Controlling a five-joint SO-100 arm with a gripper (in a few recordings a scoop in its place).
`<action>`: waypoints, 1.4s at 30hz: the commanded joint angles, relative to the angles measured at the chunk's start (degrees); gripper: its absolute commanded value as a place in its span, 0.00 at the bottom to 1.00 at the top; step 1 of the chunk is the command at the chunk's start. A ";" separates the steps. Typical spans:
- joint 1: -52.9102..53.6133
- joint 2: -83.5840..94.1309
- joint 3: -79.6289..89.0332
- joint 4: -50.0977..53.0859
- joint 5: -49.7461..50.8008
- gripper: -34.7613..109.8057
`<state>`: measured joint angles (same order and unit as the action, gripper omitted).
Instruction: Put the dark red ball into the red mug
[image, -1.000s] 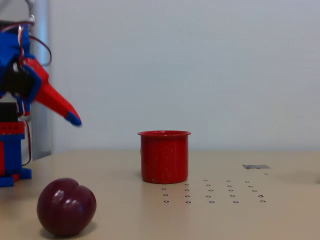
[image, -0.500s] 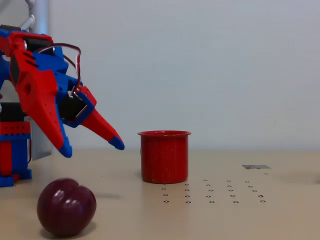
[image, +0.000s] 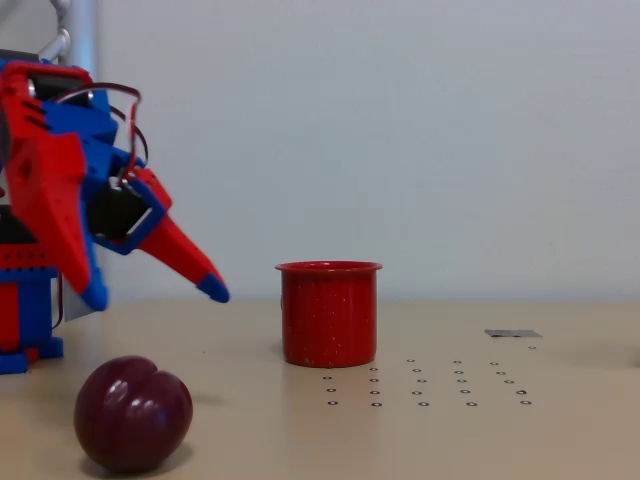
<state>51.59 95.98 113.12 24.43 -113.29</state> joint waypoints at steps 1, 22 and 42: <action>1.85 2.72 -3.34 -1.32 -2.02 0.59; 2.72 -4.31 2.55 -6.86 -6.86 0.59; 3.34 -15.29 -8.26 -10.02 -8.35 0.59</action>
<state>54.49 79.37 110.48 16.35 -120.59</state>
